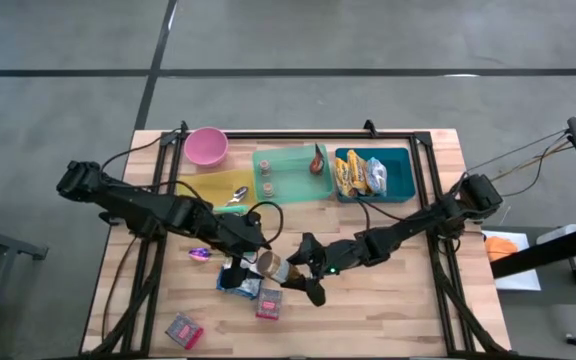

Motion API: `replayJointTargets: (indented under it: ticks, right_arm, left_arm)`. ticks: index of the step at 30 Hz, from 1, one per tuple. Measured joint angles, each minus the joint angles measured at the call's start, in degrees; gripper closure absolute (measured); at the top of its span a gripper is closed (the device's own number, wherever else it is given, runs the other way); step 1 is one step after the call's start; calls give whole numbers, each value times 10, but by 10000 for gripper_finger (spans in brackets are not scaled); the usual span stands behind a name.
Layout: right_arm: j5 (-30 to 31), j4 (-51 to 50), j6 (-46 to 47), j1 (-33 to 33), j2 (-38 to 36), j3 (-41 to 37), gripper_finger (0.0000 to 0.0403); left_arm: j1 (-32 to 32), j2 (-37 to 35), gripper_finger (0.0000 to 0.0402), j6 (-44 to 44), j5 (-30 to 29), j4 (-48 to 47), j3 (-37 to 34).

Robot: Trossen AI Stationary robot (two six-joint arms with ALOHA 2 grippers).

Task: Pick & Place Food Item
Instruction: Put the golden seasoning bottle into the green bin

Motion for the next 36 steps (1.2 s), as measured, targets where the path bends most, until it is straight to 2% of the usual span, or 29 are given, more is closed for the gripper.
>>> replayJointTargets:
  ticks: [15,24,27,33,36]
  right_arm:
    - [-27,21,-13,-2,0,0,130]
    - [-30,24,-17,-2,0,0,130]
    - [-31,25,-25,-2,0,0,130]
    - [-27,26,-16,-2,0,0,130]
    - [-27,26,-14,-3,0,0,130]
  left_arm:
    - [0,28,10,1,51,68,0]
    - [10,56,12,11,90,65,0]
    - [14,56,27,11,92,66,0]
    - [16,56,92,8,97,69,5]
    - [16,56,106,8,93,66,7]
